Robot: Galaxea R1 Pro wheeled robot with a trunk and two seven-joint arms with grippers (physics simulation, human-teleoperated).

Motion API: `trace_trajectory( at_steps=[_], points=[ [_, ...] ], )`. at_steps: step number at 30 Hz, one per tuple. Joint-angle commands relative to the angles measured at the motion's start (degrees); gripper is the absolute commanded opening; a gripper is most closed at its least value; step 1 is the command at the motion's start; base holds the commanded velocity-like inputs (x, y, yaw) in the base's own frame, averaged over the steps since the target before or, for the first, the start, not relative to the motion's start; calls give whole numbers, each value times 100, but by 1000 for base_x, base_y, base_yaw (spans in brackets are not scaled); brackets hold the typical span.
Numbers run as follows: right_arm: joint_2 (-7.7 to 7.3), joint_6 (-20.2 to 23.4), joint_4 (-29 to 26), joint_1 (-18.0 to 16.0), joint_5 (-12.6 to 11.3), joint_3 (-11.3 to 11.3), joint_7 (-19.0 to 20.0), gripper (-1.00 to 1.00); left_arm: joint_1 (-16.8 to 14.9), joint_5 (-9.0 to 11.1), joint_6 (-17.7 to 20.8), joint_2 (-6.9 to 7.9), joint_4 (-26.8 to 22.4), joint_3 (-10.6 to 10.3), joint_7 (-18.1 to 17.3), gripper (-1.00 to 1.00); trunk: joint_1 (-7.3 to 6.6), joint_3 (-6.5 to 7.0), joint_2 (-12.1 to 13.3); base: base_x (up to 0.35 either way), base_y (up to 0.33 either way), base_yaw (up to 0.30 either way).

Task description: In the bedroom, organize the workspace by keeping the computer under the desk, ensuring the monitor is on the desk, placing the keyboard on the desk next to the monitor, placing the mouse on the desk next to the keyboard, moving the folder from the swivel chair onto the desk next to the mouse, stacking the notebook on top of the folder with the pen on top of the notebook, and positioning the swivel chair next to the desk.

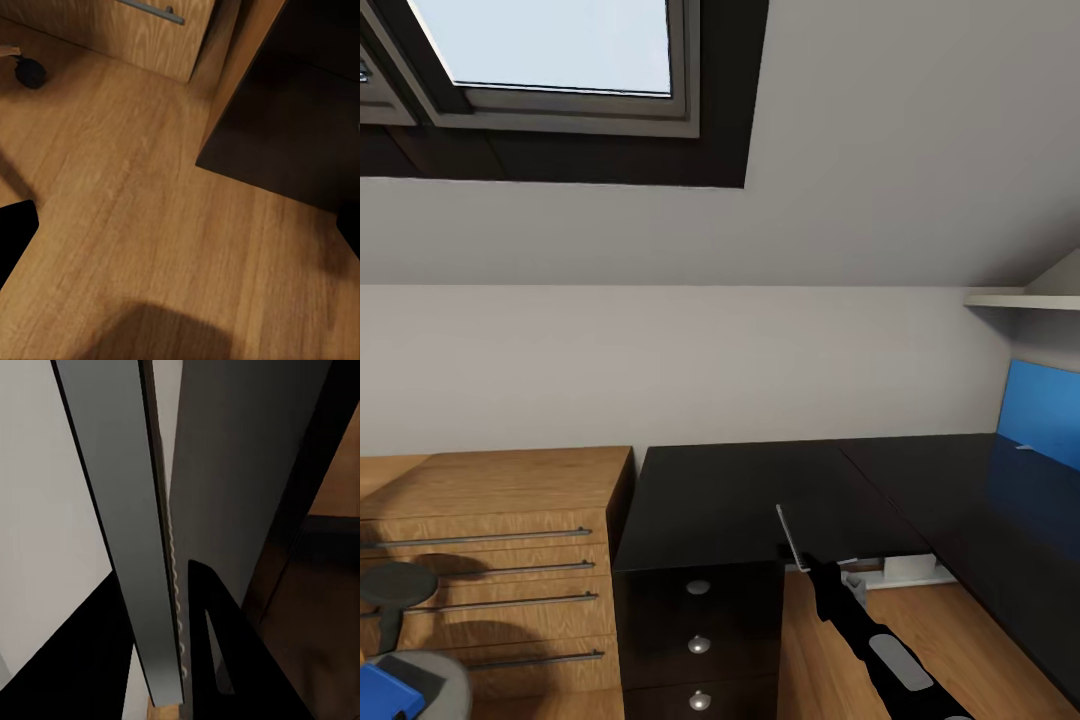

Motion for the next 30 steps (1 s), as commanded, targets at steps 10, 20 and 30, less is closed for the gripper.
trace_trajectory(
  at_steps=[10,20,30],
  points=[
    [-6,15,3,-4,-61,30,13,-100,-4,50,-18,-1,6,-13,-25,100,0,-7,-4,0,0,0],
    [-6,15,2,-4,-61,30,13,-100,-4,49,-18,-1,6,-13,-25,100,0,-7,-4,0,0,0],
    [-7,23,-4,-4,-69,23,12,100,-2,49,-18,-1,6,-13,-25,100,0,-7,-4,0,0,0]
  ],
)
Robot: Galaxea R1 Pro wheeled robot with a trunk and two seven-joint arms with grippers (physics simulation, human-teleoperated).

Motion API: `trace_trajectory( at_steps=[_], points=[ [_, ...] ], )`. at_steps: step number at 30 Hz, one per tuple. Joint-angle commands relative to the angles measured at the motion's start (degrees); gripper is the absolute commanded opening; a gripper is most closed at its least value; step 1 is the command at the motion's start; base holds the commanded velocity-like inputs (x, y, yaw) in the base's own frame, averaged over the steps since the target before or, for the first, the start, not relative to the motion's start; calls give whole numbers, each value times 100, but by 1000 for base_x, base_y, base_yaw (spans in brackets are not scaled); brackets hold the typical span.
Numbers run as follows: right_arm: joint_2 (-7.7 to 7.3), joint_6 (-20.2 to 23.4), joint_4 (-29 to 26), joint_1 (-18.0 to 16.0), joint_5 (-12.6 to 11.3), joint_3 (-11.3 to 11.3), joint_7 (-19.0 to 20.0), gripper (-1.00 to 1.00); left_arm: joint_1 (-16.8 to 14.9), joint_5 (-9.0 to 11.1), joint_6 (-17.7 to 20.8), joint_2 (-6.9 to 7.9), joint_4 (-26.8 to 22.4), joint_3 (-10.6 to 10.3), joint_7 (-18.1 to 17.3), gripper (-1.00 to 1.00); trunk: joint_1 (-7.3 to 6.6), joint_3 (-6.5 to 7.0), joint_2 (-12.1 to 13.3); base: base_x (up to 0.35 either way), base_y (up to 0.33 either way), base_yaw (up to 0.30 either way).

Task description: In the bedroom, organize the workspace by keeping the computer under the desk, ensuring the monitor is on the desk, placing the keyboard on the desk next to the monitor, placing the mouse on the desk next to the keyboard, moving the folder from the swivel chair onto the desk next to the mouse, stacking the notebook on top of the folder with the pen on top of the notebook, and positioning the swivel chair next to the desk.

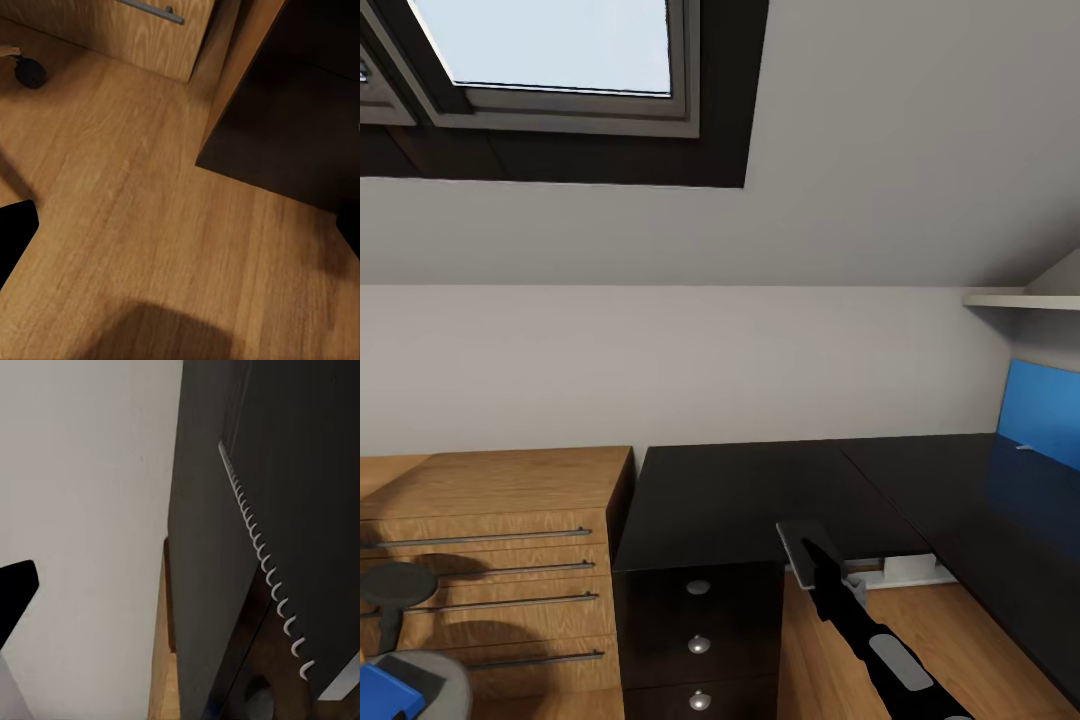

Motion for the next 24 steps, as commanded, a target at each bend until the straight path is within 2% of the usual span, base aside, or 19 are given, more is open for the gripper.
trace_trajectory(
  at_steps=[1,17,24],
  points=[
    [-6,15,3,-4,-59,29,13,100,-5,50,-18,-1,6,-13,-24,100,0,-7,-4,0,0,0],
    [-13,15,3,-4,-60,28,13,100,-6,58,-18,-1,6,-13,-26,100,0,-7,-4,-3,0,0],
    [-14,15,3,-4,-60,28,13,100,-7,59,-18,-1,6,-13,-26,100,0,-7,-4,-212,0,0]
  ],
)
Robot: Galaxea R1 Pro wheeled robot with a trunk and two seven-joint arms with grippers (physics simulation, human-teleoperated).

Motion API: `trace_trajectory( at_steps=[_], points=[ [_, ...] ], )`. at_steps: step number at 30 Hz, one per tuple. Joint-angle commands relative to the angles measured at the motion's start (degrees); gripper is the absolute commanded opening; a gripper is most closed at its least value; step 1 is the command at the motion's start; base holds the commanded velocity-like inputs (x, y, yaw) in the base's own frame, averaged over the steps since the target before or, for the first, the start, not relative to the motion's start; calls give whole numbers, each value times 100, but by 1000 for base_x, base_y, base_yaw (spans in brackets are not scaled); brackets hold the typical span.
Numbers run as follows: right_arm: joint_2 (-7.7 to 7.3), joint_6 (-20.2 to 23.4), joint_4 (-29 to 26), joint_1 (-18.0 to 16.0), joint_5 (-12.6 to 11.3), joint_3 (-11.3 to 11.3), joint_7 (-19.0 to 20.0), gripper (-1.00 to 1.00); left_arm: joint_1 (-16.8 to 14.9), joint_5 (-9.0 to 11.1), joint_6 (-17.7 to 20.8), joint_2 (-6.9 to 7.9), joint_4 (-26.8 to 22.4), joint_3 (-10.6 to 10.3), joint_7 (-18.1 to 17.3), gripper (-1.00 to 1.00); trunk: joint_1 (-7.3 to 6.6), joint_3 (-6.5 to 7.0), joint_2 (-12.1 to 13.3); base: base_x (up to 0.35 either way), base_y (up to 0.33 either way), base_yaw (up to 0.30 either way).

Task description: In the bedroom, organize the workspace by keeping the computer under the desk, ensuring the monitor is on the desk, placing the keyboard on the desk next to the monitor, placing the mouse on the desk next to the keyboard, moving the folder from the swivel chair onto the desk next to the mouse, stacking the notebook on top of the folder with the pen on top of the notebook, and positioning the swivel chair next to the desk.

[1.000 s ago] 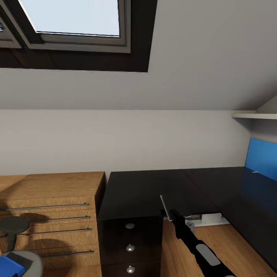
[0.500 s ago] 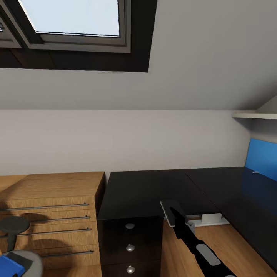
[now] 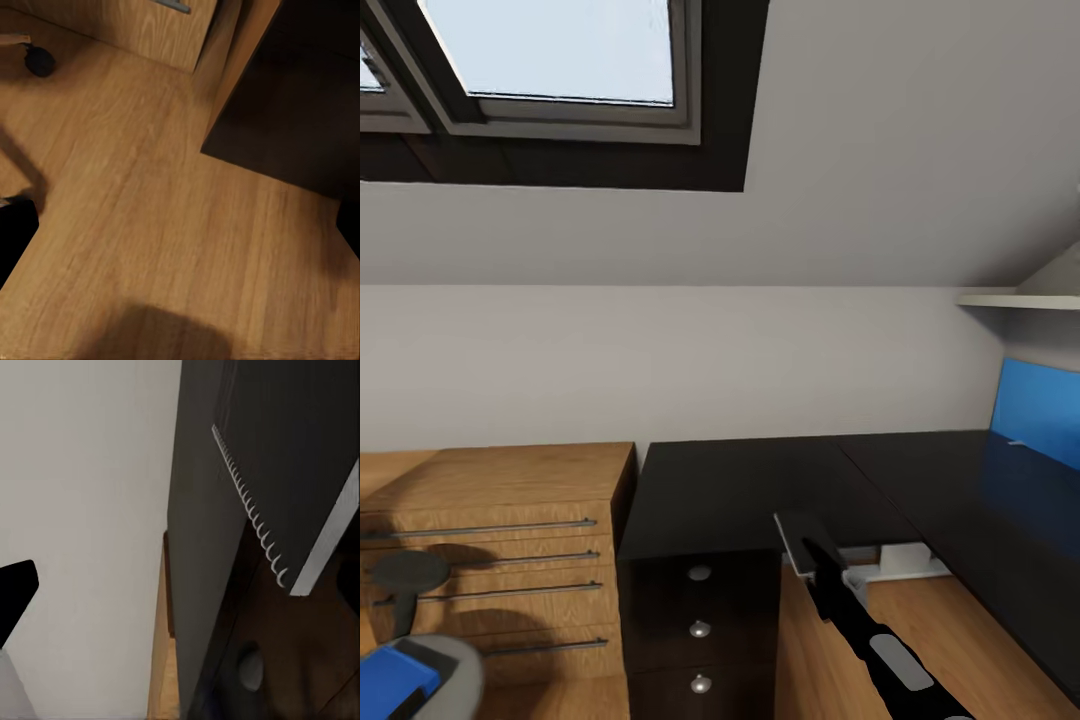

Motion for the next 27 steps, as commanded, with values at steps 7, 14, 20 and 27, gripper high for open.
trace_trajectory(
  at_steps=[7,14,20,27],
  points=[
    [-6,15,4,-4,-58,30,13,100,-4,50,-18,-1,6,-13,-24,100,-4,-7,-4,-261,0,0],
    [-5,15,9,-4,-51,30,13,100,-3,50,-18,-1,6,-13,-24,100,-4,-7,-4,-147,0,0],
    [-1,15,9,-4,-50,36,13,100,-4,50,-18,-1,6,-13,-24,100,-4,-7,-4,-203,0,0],
    [1,7,9,-4,-50,38,13,100,-4,50,-18,-1,6,-13,-24,100,-4,-7,-4,-222,0,0]
  ],
)
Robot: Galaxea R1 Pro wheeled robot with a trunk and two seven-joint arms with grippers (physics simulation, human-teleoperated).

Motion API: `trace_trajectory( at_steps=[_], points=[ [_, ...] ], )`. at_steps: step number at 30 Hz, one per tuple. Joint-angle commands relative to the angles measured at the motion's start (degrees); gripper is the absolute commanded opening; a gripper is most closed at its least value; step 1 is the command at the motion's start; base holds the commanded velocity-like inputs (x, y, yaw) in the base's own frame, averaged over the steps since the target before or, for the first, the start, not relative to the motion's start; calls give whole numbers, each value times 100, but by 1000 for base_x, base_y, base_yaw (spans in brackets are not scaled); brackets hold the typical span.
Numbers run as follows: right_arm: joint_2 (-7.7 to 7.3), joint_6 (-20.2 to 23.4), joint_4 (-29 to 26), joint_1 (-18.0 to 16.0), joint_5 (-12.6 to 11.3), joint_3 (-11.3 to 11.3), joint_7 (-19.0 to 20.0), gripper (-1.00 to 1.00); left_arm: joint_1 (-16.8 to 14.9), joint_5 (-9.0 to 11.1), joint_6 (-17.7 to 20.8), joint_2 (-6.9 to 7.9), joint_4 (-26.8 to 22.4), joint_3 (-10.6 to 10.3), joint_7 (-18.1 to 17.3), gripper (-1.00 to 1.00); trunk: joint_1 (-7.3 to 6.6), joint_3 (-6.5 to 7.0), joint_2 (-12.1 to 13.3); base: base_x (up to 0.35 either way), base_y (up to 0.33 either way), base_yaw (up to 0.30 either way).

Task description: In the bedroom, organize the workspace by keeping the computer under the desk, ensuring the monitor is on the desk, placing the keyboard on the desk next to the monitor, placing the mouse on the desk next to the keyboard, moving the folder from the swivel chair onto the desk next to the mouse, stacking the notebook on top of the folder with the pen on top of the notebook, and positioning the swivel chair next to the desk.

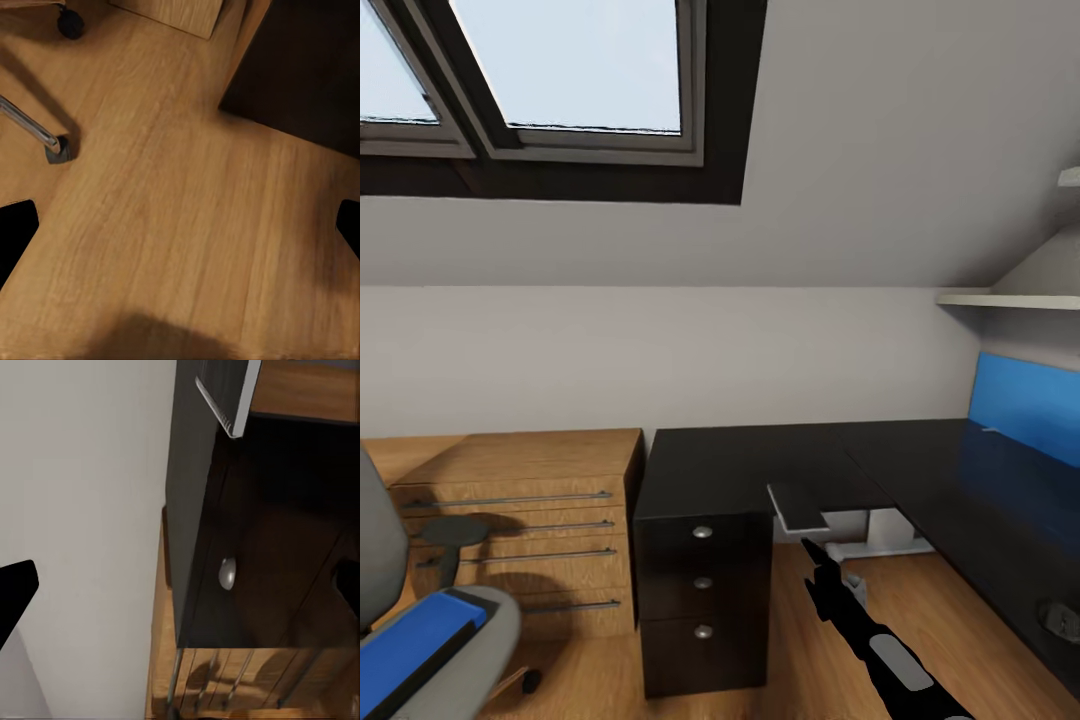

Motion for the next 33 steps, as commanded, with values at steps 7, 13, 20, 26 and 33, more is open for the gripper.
trace_trajectory(
  at_steps=[7,13,20,26,33],
  points=[
    [-4,-14,8,-4,-33,36,19,100,-4,41,-18,-1,6,-17,-24,100,-3,-7,-4,-248,0,0],
    [-4,-31,159,-4,-13,43,21,100,-4,34,-18,-1,6,-20,-24,100,-3,-7,-4,-214,0,0],
    [-6,-48,626,-4,-1,46,19,100,-4,33,-18,-1,6,-21,-24,100,-3,-7,-4,-43,0,0],
    [-21,-528,1250,-2,58,75,20,100,-4,33,-18,-1,6,-22,-22,100,-47,29,76,-6,0,0],
    [-23,-1475,2000,-1,418,95,16,100,-4,40,-18,-1,6,-22,-16,100,-201,155,357,0,0,0]
  ],
)
